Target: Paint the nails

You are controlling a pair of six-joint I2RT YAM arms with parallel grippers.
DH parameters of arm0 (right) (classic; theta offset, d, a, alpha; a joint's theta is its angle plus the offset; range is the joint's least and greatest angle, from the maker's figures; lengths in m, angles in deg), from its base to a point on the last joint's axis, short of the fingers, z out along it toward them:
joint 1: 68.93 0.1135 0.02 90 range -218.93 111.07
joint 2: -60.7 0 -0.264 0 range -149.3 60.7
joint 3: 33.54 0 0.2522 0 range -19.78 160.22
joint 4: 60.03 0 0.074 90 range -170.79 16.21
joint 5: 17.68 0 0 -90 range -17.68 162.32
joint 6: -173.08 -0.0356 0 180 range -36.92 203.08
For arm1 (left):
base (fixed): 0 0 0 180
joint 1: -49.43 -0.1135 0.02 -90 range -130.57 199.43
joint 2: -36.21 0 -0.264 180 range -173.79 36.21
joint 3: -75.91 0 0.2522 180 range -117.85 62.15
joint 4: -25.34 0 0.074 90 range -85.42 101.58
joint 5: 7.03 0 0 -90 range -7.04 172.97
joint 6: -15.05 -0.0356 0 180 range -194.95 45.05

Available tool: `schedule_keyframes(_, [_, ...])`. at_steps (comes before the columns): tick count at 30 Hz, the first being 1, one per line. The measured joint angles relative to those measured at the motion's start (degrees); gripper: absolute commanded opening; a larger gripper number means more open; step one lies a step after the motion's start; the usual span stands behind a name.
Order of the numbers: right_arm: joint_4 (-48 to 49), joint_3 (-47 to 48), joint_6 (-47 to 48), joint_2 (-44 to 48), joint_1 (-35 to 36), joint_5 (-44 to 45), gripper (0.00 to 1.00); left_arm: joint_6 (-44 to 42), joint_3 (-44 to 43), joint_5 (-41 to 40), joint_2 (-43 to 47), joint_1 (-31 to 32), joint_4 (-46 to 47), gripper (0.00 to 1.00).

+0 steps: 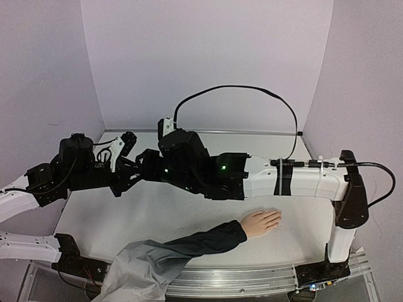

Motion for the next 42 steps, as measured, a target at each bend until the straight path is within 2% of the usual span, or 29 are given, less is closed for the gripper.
schedule_keyframes(4, [0.6,-7.0,5.2,5.9,0.9,-0.4,0.62,0.0,-0.1,1.4,-0.9,0.5,2.9,0.0])
schedule_keyframes(6, [1.0,-12.3,8.2,11.5,0.7,-1.8,0.7,0.0,-0.5,1.9,-2.0,0.6,3.3,0.0])
schedule_keyframes(8, [2.5,-16.8,10.6,17.4,-0.7,-5.4,0.74,0.1,-1.1,2.6,-3.3,0.5,3.6,0.0])
schedule_keyframes(11, [6.3,-21.8,13.3,24.9,-6.0,-13.1,0.74,0.1,-1.5,5.6,-4.5,0.4,4.0,0.0])
schedule_keyframes(13, [8.4,-23.5,14.7,27.3,-9.7,-18.7,0.63,0.1,-1.8,9.1,-5.0,0.4,4.0,0.0])
schedule_keyframes(14, [9.5,-23.9,16.0,27.8,-11.6,-22.3,0.6,0.1,-1.9,10.8,-5.1,0.4,4.0,0.0])
schedule_keyframes(17, [11.5,-23.9,19.1,26.8,-13.4,-32.9,0.58,0.1,-3.0,18.2,-6.1,0.4,4.2,0.0])
schedule_keyframes(22, [12.5,-23.9,22.9,22.2,-11.9,-46.4,0.56,0.2,-3.9,28.0,-7.3,0.4,4.9,0.0])
schedule_keyframes(27, [12.2,-23.9,24.0,19.0,-11.7,-51.2,0.45,0.2,-3.9,32.2,-7.3,0.4,4.9,0.0])
schedule_keyframes(35, [12.4,-23.1,23.6,18.2,-11.7,-53.1,0.2,0.2,-3.9,33.6,-7.3,0.4,4.9,0.0])
schedule_keyframes(40, [12.9,-22.4,23.3,17.4,-11.6,-54.0,0.16,0.2,-3.9,33.0,-7.0,0.4,4.7,0.0])
schedule_keyframes(42, [13.2,-22.1,23.2,17.0,-11.6,-54.2,0.09,0.1,-3.9,32.1,-6.6,0.4,4.4,0.0])
